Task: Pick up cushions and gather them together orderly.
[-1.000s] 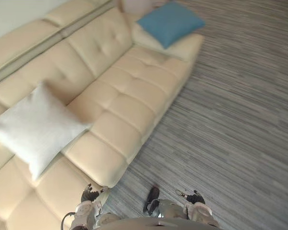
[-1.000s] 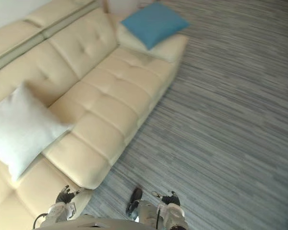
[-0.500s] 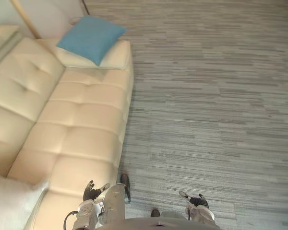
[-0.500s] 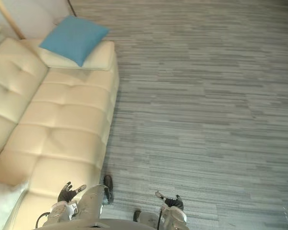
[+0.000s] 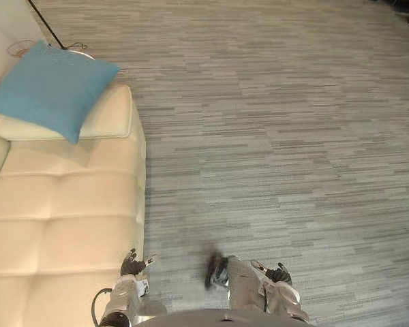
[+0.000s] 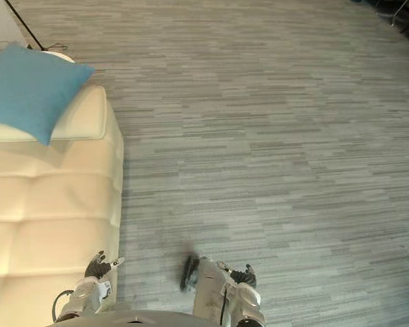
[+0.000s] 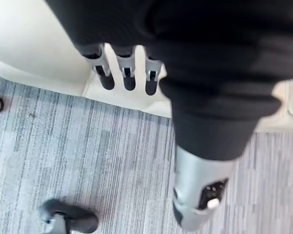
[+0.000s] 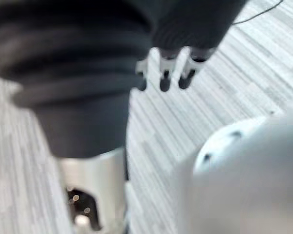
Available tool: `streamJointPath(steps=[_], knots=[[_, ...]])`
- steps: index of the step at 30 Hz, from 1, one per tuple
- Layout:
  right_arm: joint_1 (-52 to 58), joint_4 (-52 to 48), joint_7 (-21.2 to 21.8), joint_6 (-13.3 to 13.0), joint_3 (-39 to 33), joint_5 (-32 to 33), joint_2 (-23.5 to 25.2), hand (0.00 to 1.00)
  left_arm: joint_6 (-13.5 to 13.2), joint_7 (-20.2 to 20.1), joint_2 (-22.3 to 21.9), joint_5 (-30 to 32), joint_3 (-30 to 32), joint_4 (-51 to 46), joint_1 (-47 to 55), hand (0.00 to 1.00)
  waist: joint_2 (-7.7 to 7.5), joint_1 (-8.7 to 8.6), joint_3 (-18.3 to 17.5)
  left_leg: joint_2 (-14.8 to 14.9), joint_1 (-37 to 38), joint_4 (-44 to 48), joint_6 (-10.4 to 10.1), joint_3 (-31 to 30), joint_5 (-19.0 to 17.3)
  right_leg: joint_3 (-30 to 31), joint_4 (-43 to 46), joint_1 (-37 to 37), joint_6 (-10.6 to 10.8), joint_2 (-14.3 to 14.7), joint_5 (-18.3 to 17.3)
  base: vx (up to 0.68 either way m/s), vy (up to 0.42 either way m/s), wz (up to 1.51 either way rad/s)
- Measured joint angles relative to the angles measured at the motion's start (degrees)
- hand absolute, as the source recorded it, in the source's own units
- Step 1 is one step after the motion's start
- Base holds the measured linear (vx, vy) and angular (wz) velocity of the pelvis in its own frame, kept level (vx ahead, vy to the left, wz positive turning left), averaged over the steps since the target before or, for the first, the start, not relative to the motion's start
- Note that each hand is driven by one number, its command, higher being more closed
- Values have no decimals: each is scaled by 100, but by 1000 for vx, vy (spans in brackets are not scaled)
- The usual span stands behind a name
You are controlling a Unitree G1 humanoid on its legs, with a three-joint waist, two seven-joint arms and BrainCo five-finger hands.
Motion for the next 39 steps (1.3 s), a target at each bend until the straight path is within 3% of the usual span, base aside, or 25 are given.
streamJointPath(steps=[1,2,4,5,6,8,12,13,14,15,16,18,19,20,21,23,25,27,29,31,32,33,34,35,39], knots=[[-200,121,0,5,22,-62,-198,0,6,-4,-104,56,18,99,-55,0,245,-1,4,212,-90,277,-152,-224,165,-34,375,-42,-58,131,-402,608,-233,19],[-235,126,1,11,16,-61,-220,0,5,-2,-141,79,72,91,-63,0,279,14,25,241,-144,457,-159,-293,262,-64,473,-22,-123,139,-526,581,-212,3],[-240,105,0,12,64,-59,-183,0,4,7,-246,110,320,40,-69,0,343,44,82,400,-769,1959,-72,-539,935,-202,539,316,-163,188,-915,613,-226,26],[-202,100,-7,11,89,-50,-200,0,4,4,-324,101,418,-25,-43,0,402,71,170,645,-1434,3570,-54,-705,1293,-331,352,802,-212,251,-1093,495,-160,35],[-181,103,-20,9,176,-44,-188,0,-11,-1,-340,97,458,-223,-27,0,394,176,198,835,-2016,4741,-44,-594,1133,-388,232,1217,-241,319,-1227,442,-109,21],[-206,93,-16,-6,285,-26,-93,0,-51,-3,-328,93,437,-474,-38,0,284,292,262,918,-2737,5211,55,-182,877,-451,-124,1885,-171,297,-1370,451,-72,7],[-147,78,-20,-9,294,67,-49,0,-94,-7,-368,20,393,-632,-32,0,312,370,241,824,-3511,3611,227,640,556,-695,-782,2693,89,208,-1521,428,71,36],[-90,80,-22,3,271,66,-47,0,-101,-6,-363,-17,395,-642,-33,0,285,389,240,617,-3536,2359,218,950,593,-849,-972,2964,250,110,-1580,360,112,48],[-78,80,-27,3,255,65,-51,0,-101,-7,-364,-20,394,-638,-27,0,272,403,229,518,-3509,1875,178,1024,696,-886,-1006,3022,314,68,-1613,477,168,48],[-73,83,-40,5,226,65,-75,0,-99,-8,-367,-21,396,-621,11,0,283,442,187,337,-3415,833,152,1084,1057,-910,-1055,3125,447,40,-1710,505,198,15],[-128,149,-43,9,212,62,-101,0,-114,-12,-303,-27,398,-555,7,0,236,511,171,170,-3291,613,512,1065,1645,-810,-1110,3237,536,-12,-1812,506,188,18],[-172,147,-29,31,163,10,86,0,-115,-10,-102,-83,458,-444,-7,0,-127,558,16,-115,-3326,882,681,1112,1150,-463,-1154,3308,550,-270,-1671,594,205,16],[-174,141,-22,29,138,-8,113,0,-108,-11,-80,-98,507,-417,-3,0,-173,577,-5,-144,-3307,1034,717,1115,1013,-389,-1002,3311,601,-351,-1665,671,251,15],[-167,156,-8,32,102,-52,129,0,-104,-10,-35,-152,526,-295,0,0,-204,618,-21,-212,-3089,1289,727,1135,623,-150,-8,3152,719,-525,-1666,545,212,18],[-157,156,-2,32,109,-54,120,0,-97,-14,3,-187,512,-197,3,0,-210,600,-26,-309,-2846,1360,754,1087,407,16,1141,2821,993,-742,-1439,543,193,28],[-147,156,27,34,157,-60,120,0,-55,-13,37,-250,508,-102,22,0,-211,467,-27,-451,-2555,1432,814,864,235,175,2689,2351,1239,-928,-1280,499,87,63],[-115,145,153,36,195,-87,119,0,-29,-12,33,-305,528,-117,125,0,-196,423,-20,-492,-1988,1306,844,634,173,56,3831,1726,1037,-967,-1364,480,-2,67],[-116,95,184,16,233,-207,118,0,-28,-10,28,-356,530,-133,153,0,-160,399,-26,-472,-1557,972,770,416,122,-162,3725,1245,769,-944,-1508,339,-61,42],[-117,59,199,7,229,-237,103,0,-28,-10,4,-358,529,-133,137,0,-112,358,-23,-412,-1302,717,570,146,-25,-287,3145,877,719,-883,-1616,313,-126,55],[-105,66,201,6,221,-237,93,0,-27,-9,-22,-357,564,-132,109,0,-120,344,-12,-260,-1072,599,407,-150,-139,26,1580,649,685,-532,-1571,399,-315,78],[-74,78,201,-2,223,-236,70,0,-31,-7,-61,-354,570,-131,97,0,-104,288,-11,-164,-941,525,232,-446,-229,478,510,651,708,-280,-1312,407,-383,90],[-66,102,202,-1,223,-237,62,0,-32,-7,-69,-351,569,-130,85,0,-119,259,-13,-145,-902,494,141,-566,-275,716,130,673,739,-206,-1158,294,-300,106],[-23,122,203,17,215,-236,32,0,-34,-6,-107,-347,582,-115,76,0,-127,218,-4,-122,-871,489,-13,-844,-366,931,-131,785,826,-132,-447,369,-366,102],[14,161,205,35,129,-238,-97,0,-43,-11,-251,-345,659,-66,75,0,56,282,-62,-8,-788,366,-44,-1249,-325,710,136,850,710,-33,-749,359,-351,92],[95,164,203,34,31,-243,-184,0,-52,0,-436,-344,828,-111,143,0,227,227,-110,133,-859,739,-297,-1595,-85,162,913,986,384,-214,-1505,346,-318,82]])
